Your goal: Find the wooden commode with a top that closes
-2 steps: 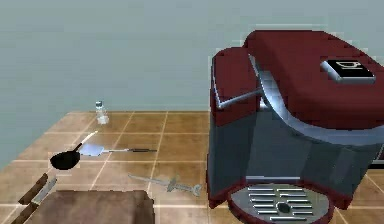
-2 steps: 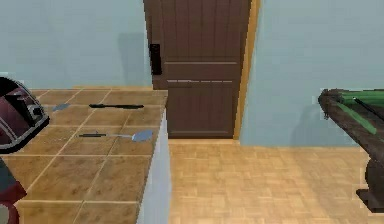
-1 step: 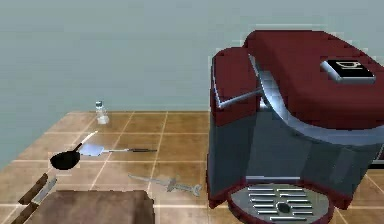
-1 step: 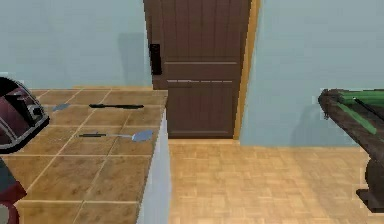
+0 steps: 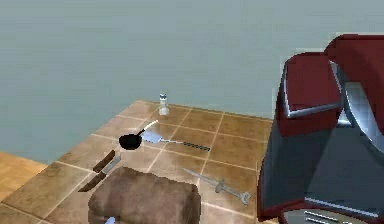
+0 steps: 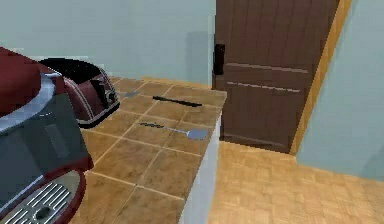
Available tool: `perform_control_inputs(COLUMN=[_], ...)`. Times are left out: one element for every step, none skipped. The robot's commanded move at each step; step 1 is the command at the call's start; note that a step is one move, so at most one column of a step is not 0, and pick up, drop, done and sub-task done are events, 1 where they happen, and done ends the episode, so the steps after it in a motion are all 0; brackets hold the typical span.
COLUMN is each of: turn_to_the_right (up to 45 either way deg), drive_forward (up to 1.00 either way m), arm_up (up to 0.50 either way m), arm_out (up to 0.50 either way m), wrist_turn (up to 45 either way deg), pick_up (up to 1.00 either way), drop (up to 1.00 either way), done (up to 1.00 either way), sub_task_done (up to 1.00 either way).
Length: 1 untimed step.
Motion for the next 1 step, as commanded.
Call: perform_control_inputs(turn_to_the_right=[45.0], drive_forward=[0.0], arm_up=[0.0], arm_out=[0.0], wrist_turn=[0.0], pick_up=[0.0], drop=[0.0], done=[0.0], sub_task_done=[0.0])
